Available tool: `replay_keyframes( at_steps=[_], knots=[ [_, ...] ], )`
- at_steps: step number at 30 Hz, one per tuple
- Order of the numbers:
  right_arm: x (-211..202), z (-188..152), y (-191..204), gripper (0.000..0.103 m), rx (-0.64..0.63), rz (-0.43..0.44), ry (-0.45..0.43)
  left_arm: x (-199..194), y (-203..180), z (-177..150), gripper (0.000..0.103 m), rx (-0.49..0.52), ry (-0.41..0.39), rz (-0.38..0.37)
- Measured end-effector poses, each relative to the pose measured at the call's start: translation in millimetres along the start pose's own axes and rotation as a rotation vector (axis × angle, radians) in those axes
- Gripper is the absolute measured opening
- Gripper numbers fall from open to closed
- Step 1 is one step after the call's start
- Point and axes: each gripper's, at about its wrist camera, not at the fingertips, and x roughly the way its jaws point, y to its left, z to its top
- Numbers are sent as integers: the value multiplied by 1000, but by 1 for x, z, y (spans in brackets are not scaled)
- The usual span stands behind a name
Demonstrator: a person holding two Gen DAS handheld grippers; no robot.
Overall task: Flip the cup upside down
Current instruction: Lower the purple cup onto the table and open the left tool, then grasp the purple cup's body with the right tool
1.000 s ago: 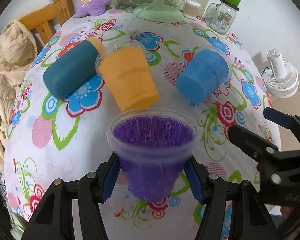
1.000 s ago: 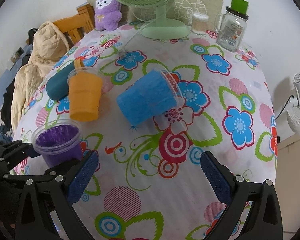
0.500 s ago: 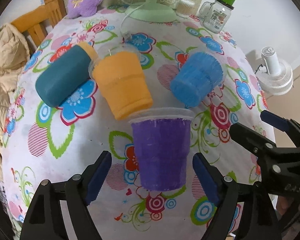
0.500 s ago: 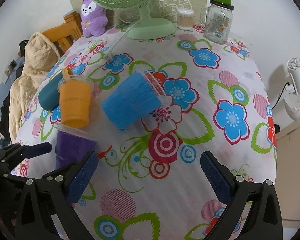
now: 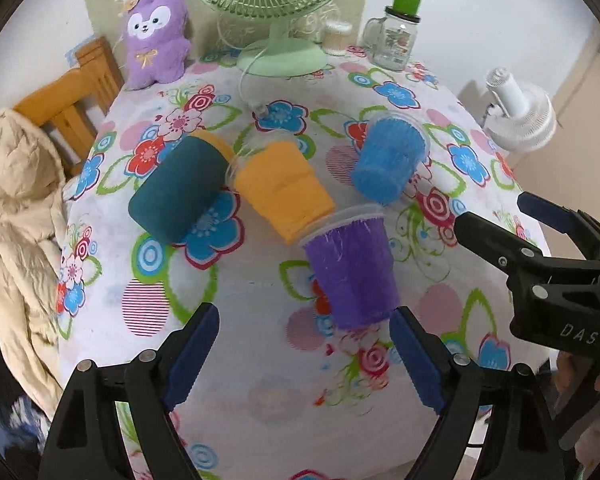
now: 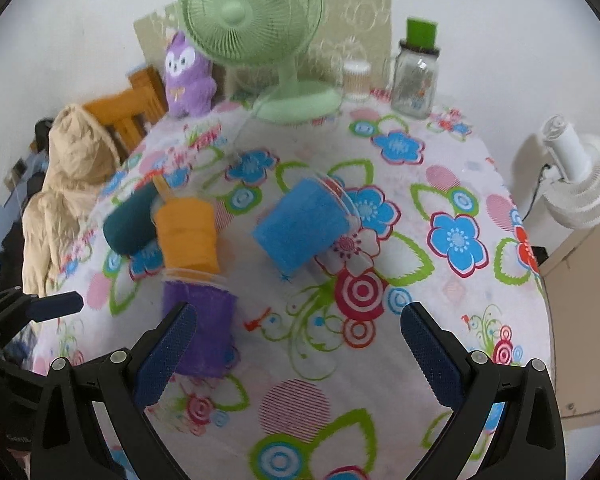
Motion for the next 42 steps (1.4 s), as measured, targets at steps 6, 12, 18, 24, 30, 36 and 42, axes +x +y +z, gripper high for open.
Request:
replay_keyframes(
  at_steps=[6,12,18,24,30,36,42],
  knots=[
    [-11,-30,42,103,-6,-100,-102,4,26,-23,89,159,29,-44],
    [-6,-62,71,103,53,-129,-173,14,42,-37,89,238,43,-83],
    [10,-79,94,102,25,-148,-218,29,44,-47,90,322,43,-39],
    [36,-88,100,93,-30,-162,-176,42,50,-56,90,311,63,-72],
    [51,-92,102,81,-53,-159,-159,45,53,-55,90,289,54,-78],
    [60,-92,103,70,-29,-155,-158,46,54,-53,90,289,44,-81],
    [62,-93,101,57,-21,-145,-164,48,54,-51,90,283,37,-85]
  ],
)
